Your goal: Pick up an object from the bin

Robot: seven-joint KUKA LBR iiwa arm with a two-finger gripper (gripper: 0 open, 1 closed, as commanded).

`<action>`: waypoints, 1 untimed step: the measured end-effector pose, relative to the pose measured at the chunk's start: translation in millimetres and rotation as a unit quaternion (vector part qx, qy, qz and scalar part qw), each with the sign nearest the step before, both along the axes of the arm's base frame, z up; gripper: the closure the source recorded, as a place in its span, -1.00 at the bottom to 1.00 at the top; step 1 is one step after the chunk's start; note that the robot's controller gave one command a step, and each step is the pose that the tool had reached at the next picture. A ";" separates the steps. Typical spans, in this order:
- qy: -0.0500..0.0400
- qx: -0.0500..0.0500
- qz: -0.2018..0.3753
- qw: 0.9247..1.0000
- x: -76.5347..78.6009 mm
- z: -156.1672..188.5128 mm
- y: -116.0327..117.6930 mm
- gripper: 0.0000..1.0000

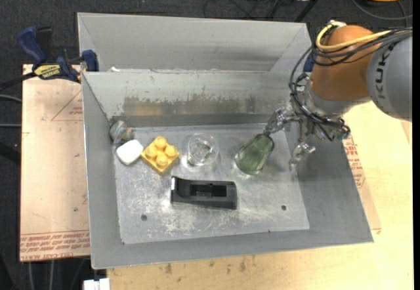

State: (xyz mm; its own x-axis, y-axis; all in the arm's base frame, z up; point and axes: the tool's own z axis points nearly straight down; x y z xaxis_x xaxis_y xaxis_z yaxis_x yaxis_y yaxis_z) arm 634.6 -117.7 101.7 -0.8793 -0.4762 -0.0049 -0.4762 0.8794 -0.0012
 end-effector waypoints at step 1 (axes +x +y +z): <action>0.001 0.000 0.054 0.999 2.0 -24.0 41.7 -1.00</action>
Offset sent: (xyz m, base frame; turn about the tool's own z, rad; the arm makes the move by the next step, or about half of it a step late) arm -0.0076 0.0777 -0.0317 -0.3681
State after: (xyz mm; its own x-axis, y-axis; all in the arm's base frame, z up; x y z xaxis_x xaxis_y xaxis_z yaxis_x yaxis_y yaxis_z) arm 636.6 -76.0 77.7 -0.8224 -0.5689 -0.0025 -0.5689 0.8224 -0.0003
